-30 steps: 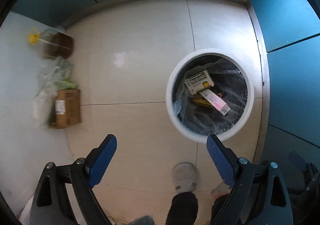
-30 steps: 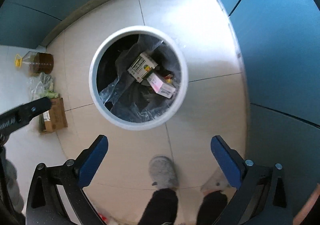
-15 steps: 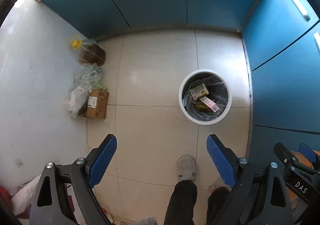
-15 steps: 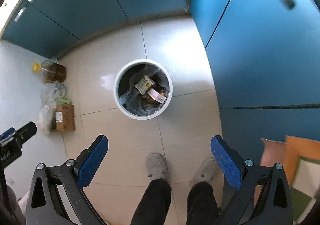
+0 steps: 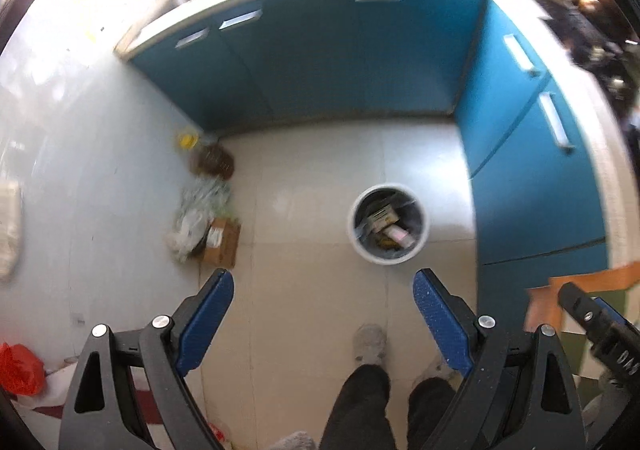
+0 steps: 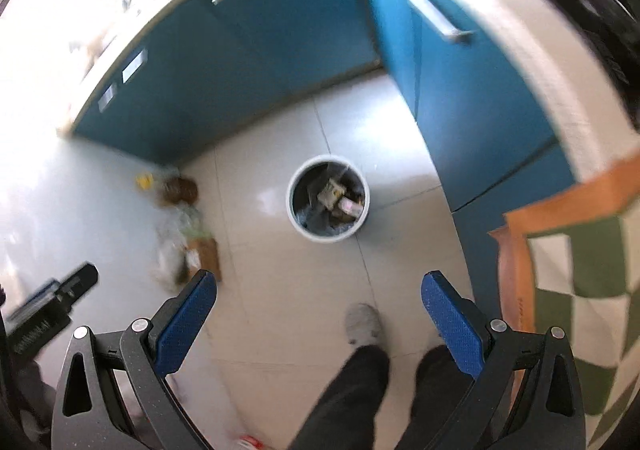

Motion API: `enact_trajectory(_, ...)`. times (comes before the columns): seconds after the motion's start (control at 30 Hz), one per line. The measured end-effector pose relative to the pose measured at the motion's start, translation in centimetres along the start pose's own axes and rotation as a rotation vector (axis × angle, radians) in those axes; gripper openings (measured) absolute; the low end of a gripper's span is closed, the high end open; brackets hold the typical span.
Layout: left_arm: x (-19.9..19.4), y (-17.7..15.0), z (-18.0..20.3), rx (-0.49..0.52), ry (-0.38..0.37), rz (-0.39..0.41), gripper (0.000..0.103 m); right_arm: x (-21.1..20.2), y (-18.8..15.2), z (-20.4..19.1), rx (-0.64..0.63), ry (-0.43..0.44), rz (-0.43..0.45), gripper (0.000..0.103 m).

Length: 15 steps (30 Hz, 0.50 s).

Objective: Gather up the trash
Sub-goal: 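Withdraw both tools from the bin and turn back toward the table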

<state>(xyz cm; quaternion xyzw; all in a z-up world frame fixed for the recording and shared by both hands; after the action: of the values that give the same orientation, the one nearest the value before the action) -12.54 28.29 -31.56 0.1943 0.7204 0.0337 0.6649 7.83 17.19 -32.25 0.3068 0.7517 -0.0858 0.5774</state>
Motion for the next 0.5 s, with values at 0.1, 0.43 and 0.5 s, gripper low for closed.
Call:
enact_trajectory(0.1, -2.8, -0.3, 6.4, 0.091, -0.072, 0.023, 0.091, -5.1, 0.9, 5.0, 0.075, -0.019, 0.069, 0.103)
enact_trajectory(0.43, -8.6, -10.3, 34.7, 0.566, -0.319, -0.049, 0.092, -19.0, -8.9, 33.0, 0.47, -0.3, 0.135, 0.103)
enact_trajectory(0.5, -8.4, -13.4, 39.1, 0.659, -0.336, -0.092, 0.092, -19.4, -12.3, 36.6, 0.548, -0.316, 0.116, 0.103)
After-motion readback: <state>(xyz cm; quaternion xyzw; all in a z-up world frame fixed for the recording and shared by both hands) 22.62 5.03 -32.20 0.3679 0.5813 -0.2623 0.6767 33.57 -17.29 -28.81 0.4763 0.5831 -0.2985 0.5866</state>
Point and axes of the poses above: each gripper's, at about its wrist camera, not at the fingertips, and x roughly the way its jaws point, z to its right, y to its top, the point moved 10 cm from there along x, roughly the way its jaws point, and after that the axes turned 7 degrees about -x, right-handed, at the moved point
